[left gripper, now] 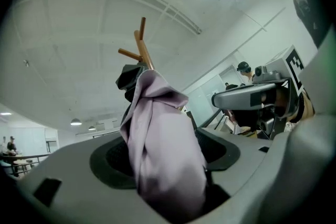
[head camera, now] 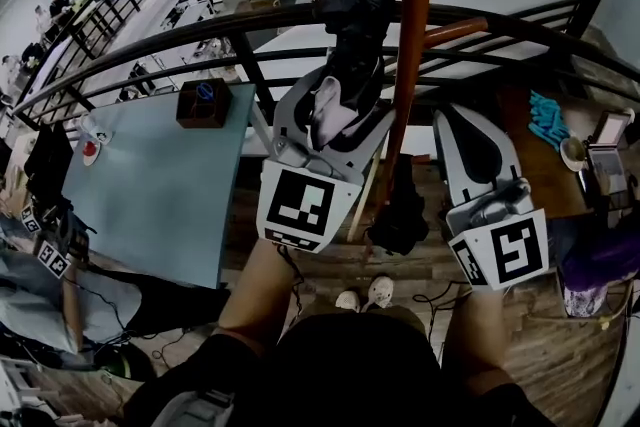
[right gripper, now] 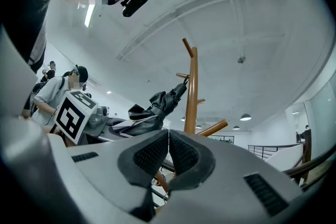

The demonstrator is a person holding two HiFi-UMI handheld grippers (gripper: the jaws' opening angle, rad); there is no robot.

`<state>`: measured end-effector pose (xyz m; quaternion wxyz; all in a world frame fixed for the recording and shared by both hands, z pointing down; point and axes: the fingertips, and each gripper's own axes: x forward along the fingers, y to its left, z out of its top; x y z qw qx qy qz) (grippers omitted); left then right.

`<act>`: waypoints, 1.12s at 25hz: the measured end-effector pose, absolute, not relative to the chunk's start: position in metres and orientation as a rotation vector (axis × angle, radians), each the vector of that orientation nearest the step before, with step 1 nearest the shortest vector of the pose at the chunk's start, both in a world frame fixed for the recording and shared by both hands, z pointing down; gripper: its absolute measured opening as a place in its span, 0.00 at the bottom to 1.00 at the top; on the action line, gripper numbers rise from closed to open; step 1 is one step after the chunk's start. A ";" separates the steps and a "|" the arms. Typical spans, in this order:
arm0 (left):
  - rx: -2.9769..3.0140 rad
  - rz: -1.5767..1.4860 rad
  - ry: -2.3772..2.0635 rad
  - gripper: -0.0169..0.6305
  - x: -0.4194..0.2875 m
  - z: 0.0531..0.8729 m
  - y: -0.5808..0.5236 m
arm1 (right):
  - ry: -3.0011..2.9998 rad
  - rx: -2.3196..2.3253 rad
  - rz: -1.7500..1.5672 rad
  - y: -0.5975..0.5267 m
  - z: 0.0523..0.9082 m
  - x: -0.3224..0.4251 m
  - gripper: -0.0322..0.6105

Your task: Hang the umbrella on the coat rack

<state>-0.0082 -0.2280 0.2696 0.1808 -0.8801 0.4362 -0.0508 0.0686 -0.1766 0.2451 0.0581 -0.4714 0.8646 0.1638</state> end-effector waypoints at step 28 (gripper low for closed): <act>-2.479 -0.116 1.144 0.55 0.029 0.293 -0.181 | 2.711 -1.417 0.486 -0.147 0.275 0.086 0.10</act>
